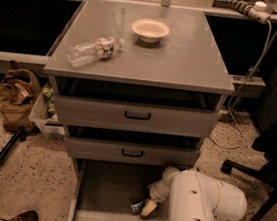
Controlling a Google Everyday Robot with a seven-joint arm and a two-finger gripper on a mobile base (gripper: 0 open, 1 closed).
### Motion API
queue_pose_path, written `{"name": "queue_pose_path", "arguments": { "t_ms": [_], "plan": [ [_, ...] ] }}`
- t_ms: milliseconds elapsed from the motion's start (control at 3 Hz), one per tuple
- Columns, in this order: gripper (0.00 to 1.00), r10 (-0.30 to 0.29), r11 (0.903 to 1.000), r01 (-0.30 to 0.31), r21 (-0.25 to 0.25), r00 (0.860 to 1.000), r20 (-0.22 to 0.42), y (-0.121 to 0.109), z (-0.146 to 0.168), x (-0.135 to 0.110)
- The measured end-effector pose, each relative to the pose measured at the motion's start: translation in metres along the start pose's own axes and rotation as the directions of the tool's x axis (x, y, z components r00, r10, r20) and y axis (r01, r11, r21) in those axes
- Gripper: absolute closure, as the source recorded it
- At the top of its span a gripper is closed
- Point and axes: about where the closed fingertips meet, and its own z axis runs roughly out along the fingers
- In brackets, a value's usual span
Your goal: Pick redbull can from bottom drawer and place on counter
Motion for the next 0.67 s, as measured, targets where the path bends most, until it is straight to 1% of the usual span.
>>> {"name": "queue_pose_path", "arguments": {
  "t_ms": [333, 667],
  "plan": [
    [0.42, 0.000, 1.0000, 0.000, -0.002, 1.000, 0.000, -0.0003, 0.0000, -0.0001],
    [0.64, 0.000, 1.0000, 0.000, -0.002, 1.000, 0.000, -0.0003, 0.0000, -0.0001]
  ]
}}
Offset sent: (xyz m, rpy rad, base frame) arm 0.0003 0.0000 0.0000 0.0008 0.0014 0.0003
